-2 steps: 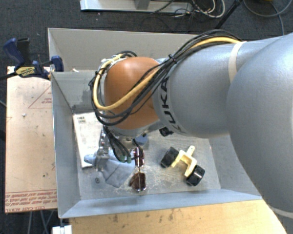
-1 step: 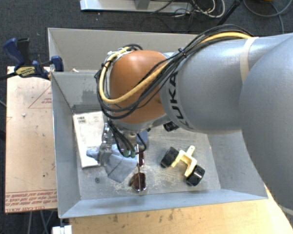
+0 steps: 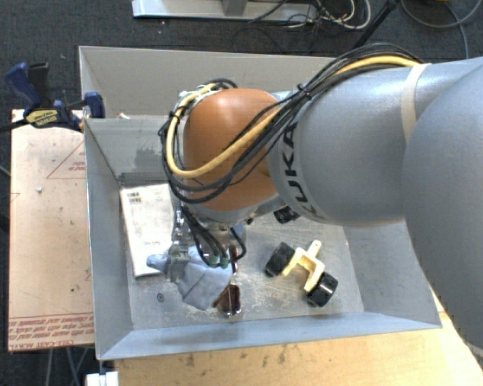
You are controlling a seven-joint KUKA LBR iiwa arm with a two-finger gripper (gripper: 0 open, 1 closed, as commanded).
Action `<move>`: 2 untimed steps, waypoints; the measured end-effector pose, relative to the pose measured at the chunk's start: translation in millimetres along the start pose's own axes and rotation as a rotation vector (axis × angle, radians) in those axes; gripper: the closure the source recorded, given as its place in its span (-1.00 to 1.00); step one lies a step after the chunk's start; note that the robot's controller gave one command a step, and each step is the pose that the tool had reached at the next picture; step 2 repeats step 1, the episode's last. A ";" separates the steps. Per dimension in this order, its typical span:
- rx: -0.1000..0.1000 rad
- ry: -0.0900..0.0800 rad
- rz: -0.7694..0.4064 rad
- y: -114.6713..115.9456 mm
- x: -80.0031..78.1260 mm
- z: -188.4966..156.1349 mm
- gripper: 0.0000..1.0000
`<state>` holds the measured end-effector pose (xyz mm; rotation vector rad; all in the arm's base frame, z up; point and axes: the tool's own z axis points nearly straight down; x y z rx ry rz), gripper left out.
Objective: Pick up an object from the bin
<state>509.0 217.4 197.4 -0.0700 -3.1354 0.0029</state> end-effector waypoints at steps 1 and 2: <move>0.000 -0.002 -0.145 -13.3 12.5 -70.6 1.00; 0.000 -0.002 -0.145 -13.3 12.5 -70.6 1.00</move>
Offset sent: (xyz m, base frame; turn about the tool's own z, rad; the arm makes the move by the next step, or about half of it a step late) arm 0.0015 0.0077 0.1425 0.1093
